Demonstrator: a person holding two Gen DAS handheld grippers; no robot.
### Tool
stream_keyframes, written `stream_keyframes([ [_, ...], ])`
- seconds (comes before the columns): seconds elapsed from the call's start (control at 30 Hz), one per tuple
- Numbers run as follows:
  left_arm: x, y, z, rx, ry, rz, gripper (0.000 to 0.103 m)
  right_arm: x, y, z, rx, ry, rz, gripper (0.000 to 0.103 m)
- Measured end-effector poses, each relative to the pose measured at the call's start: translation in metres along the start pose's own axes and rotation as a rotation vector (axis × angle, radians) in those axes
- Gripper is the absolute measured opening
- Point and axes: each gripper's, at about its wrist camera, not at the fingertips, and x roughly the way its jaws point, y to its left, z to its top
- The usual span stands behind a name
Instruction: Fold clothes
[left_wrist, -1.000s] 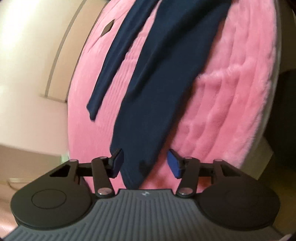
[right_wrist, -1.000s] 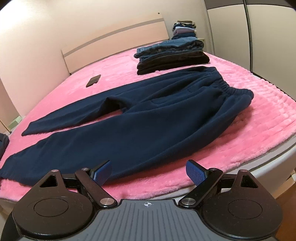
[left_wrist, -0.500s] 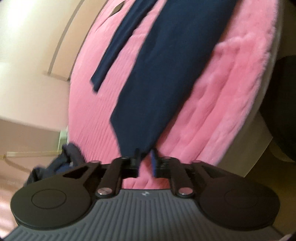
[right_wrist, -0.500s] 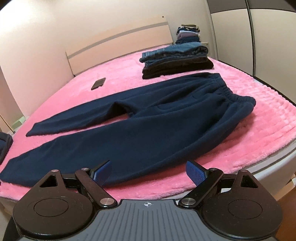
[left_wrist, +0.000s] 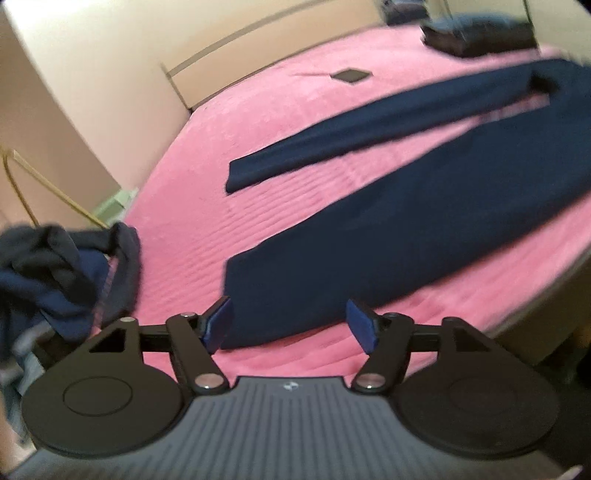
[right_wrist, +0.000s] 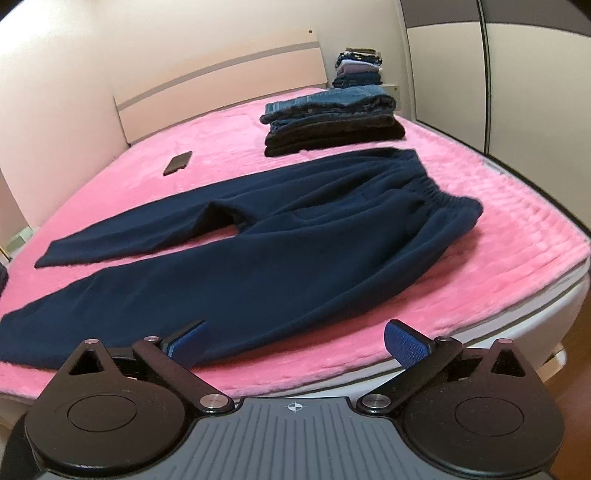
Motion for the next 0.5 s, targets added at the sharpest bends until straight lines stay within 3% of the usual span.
stream_keyframes([
  [0.23,-0.008,-0.02,0.019,-0.16,-0.006,-0.091,0.096,-0.006,0.006,0.009,-0.073,0.007,-0.034,0.103],
  [0.5,-0.008,-0.038,0.021,-0.142,-0.01,-0.101,0.102,-0.001,0.022,0.003,-0.114,0.033,-0.015,0.103],
])
